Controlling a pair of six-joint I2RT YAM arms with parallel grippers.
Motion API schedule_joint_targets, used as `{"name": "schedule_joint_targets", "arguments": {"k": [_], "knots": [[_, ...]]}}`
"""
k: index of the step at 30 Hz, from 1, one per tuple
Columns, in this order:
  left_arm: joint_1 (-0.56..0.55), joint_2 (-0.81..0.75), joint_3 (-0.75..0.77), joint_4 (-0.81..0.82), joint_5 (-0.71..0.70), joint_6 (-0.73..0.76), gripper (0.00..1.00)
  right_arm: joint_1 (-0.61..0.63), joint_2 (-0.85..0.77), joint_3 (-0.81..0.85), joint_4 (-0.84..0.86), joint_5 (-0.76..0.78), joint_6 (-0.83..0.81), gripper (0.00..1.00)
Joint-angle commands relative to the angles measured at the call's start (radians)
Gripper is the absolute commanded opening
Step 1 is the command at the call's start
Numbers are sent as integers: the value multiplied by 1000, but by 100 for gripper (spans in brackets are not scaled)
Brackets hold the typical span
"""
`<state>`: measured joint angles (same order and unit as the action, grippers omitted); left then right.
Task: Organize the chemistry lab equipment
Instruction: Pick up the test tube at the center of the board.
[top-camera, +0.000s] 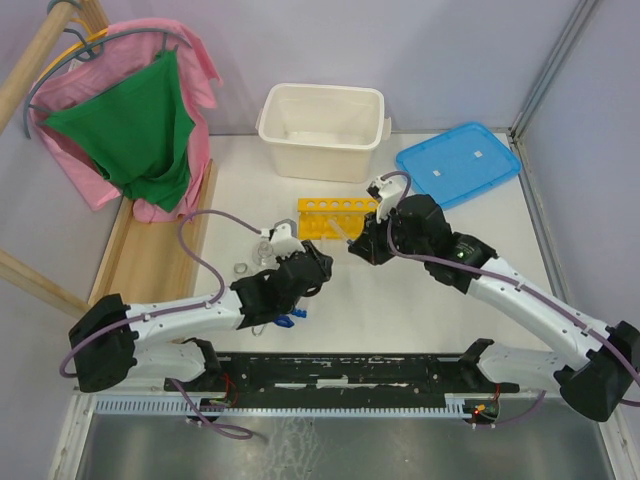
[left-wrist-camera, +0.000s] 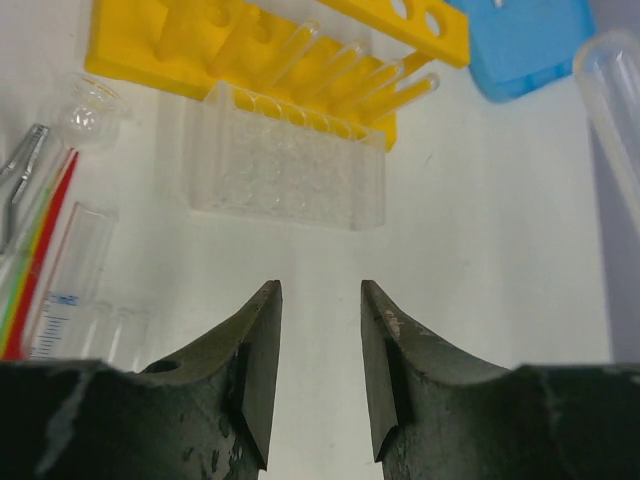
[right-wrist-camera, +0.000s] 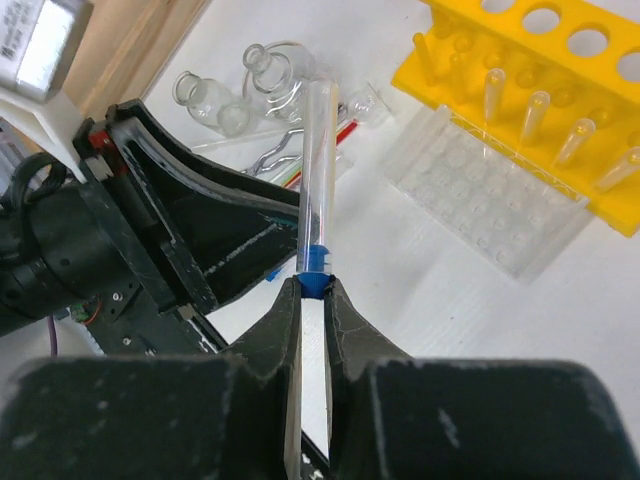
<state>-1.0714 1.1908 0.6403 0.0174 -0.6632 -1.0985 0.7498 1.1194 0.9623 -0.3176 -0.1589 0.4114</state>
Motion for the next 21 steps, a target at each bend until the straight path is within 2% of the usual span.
{"name": "schedule_joint_targets", "arguments": {"k": [1,5,9,14,16,17,18,20,21], "knots": [[-30,41,70,-146,-13,316,44,0,21,118,-195,10,-46,5],[-149,71,70,-285,-188,373,43,-1,31,208,-382,8,-63,5],[-346,105,66,-371,-438,375,44,-1,51,293,-548,2,-77,5],[-629,214,65,-415,-815,365,46,-1,55,317,-625,-51,-75,6],[-713,294,110,-499,-936,303,47,0,46,299,-624,-80,-66,6],[-745,340,152,-627,-982,178,47,-1,42,285,-620,-92,-62,6],[-770,398,210,-829,-1015,-9,48,-1,38,273,-618,-100,-58,6],[-801,556,321,-1405,-1062,-661,48,0,28,248,-606,-116,-47,6],[-807,608,355,-1470,-1076,-685,49,-1,21,236,-595,-126,-41,6]]}}
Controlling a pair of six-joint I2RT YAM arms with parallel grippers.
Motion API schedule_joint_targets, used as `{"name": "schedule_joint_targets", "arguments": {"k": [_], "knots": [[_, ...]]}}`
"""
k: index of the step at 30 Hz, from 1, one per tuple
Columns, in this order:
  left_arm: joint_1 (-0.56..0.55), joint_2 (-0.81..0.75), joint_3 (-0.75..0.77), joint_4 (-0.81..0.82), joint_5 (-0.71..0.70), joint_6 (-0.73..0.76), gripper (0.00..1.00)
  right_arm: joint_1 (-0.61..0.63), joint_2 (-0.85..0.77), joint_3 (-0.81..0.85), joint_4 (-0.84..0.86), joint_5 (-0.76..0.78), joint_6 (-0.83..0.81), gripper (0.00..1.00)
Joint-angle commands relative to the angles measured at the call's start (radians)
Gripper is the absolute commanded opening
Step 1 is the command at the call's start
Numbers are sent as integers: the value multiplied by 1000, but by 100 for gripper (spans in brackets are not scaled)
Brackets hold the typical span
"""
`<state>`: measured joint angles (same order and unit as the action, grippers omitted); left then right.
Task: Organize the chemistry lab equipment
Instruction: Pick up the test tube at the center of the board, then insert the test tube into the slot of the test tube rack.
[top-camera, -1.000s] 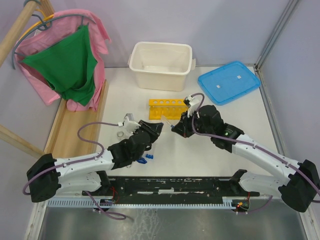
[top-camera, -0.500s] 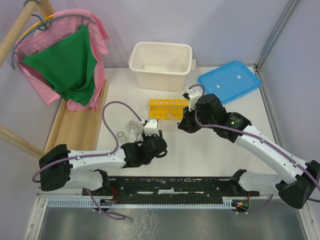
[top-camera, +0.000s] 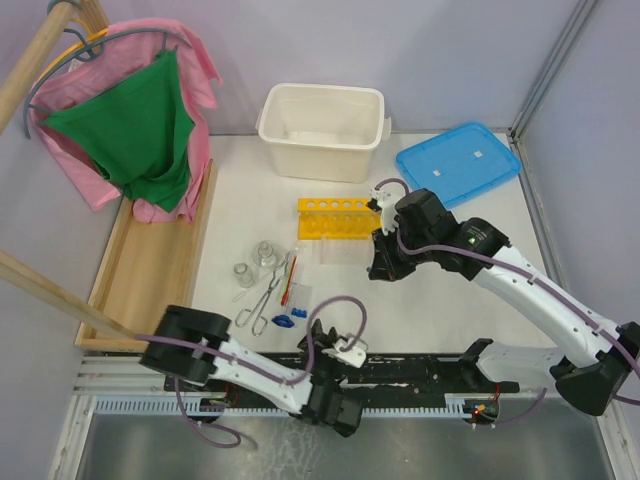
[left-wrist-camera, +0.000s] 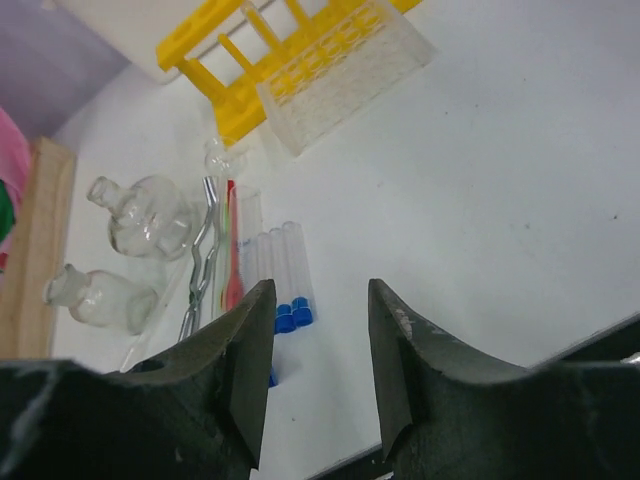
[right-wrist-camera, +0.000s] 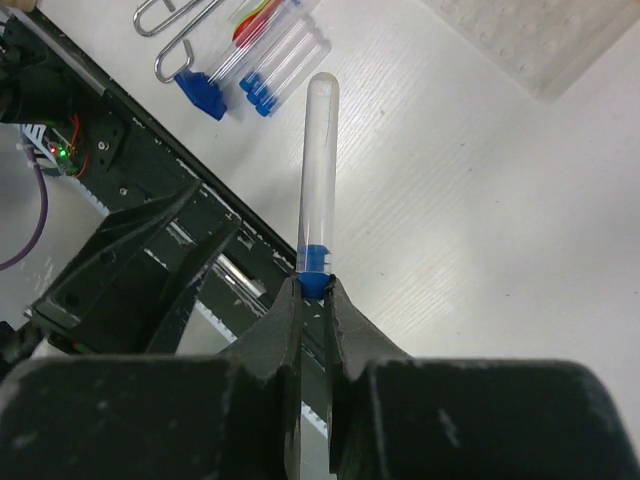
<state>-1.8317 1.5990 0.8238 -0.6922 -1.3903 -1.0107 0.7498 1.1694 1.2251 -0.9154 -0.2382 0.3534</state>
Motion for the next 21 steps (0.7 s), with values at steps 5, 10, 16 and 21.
{"name": "schedule_joint_targets", "arguments": {"k": [5,10,16,21], "knots": [[-52,190,285,-770,-367,-759,60,-2,-49,-60,20,-57,31,7],[-60,-176,215,-768,-367,-816,68,-1,-58,-72,37,-67,39,7],[-171,-550,181,-769,-353,-581,76,-2,-33,-84,86,-104,44,7],[-179,-764,252,-305,-280,234,74,-2,-13,-78,105,-114,48,7]]}}
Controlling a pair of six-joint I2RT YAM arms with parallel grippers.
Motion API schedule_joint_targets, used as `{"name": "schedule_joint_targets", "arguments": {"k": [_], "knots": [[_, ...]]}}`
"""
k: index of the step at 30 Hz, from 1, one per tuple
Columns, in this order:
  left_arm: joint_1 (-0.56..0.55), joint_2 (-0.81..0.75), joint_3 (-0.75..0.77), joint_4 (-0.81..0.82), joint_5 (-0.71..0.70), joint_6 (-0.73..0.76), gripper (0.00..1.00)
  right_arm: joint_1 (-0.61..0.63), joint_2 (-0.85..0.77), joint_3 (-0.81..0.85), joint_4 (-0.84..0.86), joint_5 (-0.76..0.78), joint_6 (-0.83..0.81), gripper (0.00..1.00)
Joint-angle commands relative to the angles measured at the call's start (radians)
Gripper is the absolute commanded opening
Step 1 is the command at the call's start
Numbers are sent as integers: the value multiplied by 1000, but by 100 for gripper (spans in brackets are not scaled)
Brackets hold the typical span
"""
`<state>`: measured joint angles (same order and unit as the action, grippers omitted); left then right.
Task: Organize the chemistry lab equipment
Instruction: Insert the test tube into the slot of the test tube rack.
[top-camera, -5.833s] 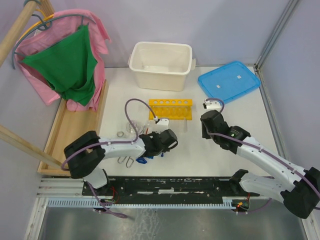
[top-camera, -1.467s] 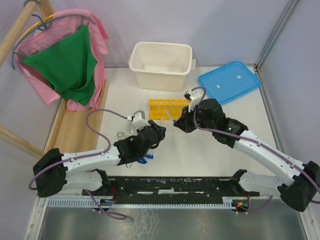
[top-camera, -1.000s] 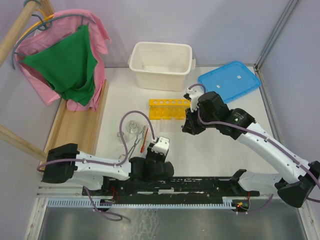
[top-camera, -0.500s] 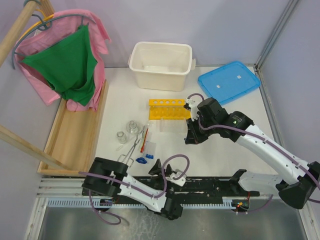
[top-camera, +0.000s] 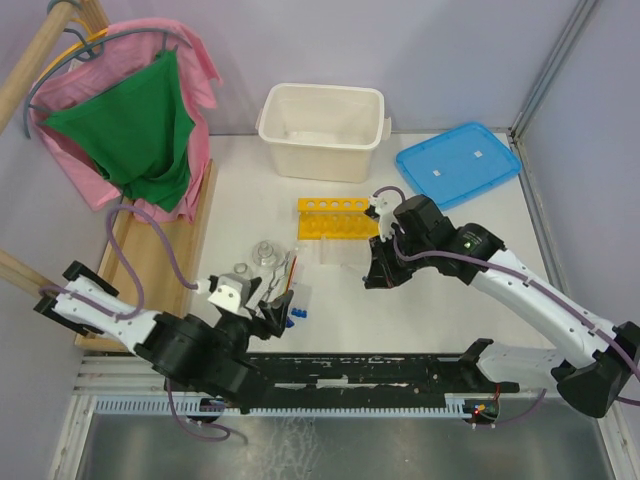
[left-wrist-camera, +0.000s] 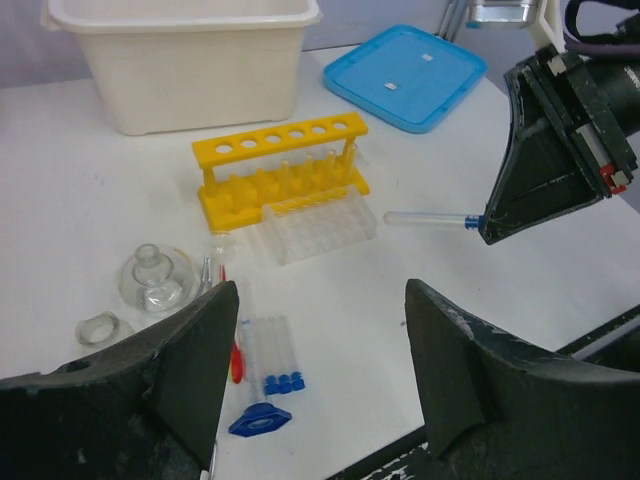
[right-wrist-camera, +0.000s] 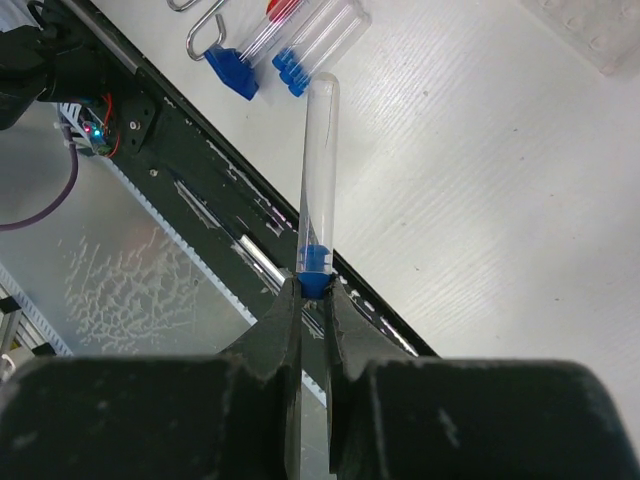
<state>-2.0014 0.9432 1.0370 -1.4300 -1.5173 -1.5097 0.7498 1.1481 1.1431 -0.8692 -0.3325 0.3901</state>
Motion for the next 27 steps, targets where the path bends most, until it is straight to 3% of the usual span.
{"name": "schedule_joint_targets", "arguments": {"k": [1,2,6,8,13,16,18,22,27], "knots": [[-6,-142,-16,746,-159,1061,74,-1,11,5,63,-16,11,7],[0,-172,-56,982,-155,1295,74,-2,14,6,65,-15,12,7],[82,-283,-65,1288,115,1587,75,-1,24,3,76,-19,16,8],[96,-318,-56,1360,244,1671,78,-2,29,0,79,-19,14,8],[98,-267,32,1450,297,1879,83,-2,30,-3,83,-19,17,8],[114,-163,60,1459,296,1900,83,-2,27,-2,86,-19,24,8],[180,-83,82,1356,328,1820,83,-2,25,-4,89,-13,28,8],[444,-26,39,1242,605,1596,80,-2,27,-6,93,-17,29,8],[702,-58,-57,1267,904,1504,79,-2,14,-6,73,-2,19,8]]}}
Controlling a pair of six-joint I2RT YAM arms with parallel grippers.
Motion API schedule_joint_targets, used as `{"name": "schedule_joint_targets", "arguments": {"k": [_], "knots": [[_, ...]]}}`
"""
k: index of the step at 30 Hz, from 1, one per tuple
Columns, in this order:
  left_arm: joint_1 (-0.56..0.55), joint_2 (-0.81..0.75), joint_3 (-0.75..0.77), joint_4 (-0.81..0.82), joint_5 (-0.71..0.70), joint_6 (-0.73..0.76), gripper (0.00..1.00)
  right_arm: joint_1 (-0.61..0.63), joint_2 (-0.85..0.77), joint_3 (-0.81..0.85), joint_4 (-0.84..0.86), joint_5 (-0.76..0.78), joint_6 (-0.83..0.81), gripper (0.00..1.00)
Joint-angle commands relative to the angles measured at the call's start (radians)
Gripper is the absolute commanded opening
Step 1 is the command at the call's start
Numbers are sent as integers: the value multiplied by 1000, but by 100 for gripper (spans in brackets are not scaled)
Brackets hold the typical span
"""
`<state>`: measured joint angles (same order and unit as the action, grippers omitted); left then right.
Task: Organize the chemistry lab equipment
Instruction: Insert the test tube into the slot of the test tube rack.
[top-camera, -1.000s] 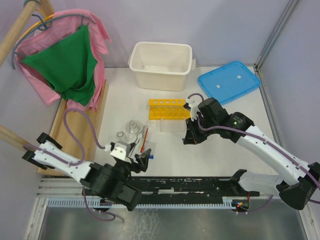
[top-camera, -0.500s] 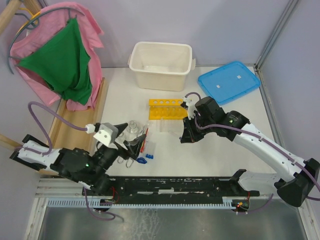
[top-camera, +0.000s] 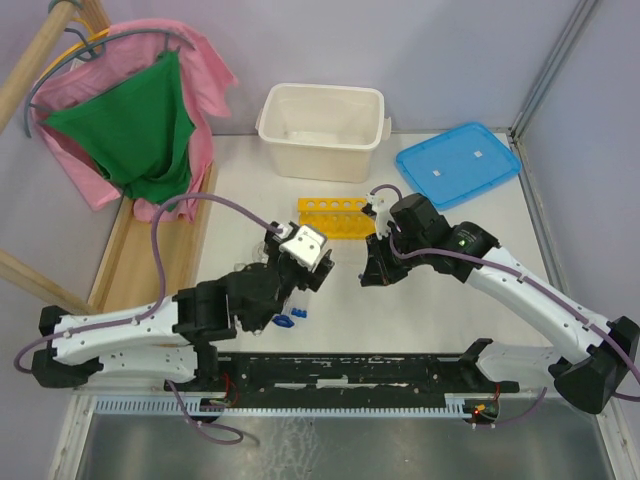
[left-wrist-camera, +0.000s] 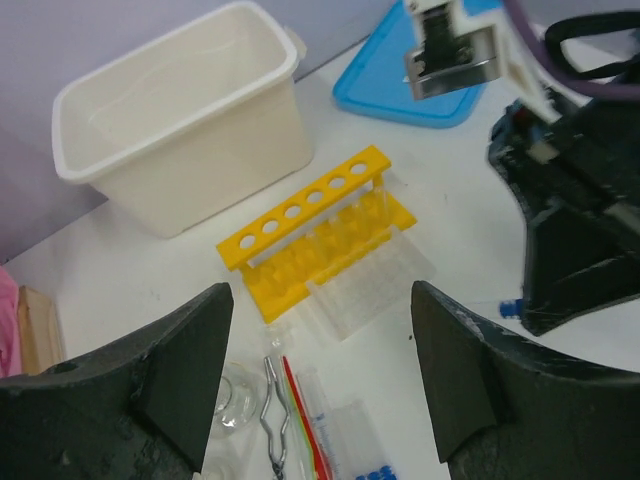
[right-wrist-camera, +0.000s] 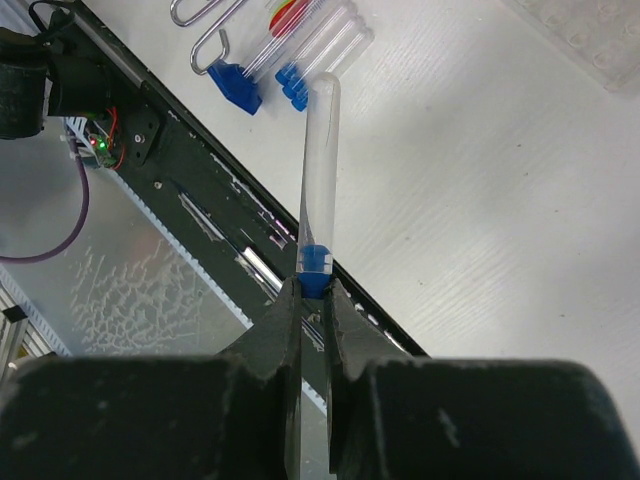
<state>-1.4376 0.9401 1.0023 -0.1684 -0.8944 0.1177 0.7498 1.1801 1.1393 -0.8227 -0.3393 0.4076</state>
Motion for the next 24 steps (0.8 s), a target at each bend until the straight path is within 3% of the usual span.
{"name": "schedule_joint_targets", "arguments": {"k": [1,7,13,18,24], "knots": [[153,-38,-17,-2,310,-124,79,-1,-19,0,23,10,-1,8],[212,187,29,-77,389,-110,76,-4,-10,4,10,25,1,8],[398,123,-60,34,708,-146,77,-30,-17,14,25,-79,5,8],[459,74,-128,56,799,-178,77,-74,-18,8,49,-160,6,8],[542,34,-207,154,1078,-235,79,-154,11,-27,116,-312,30,8]]}}
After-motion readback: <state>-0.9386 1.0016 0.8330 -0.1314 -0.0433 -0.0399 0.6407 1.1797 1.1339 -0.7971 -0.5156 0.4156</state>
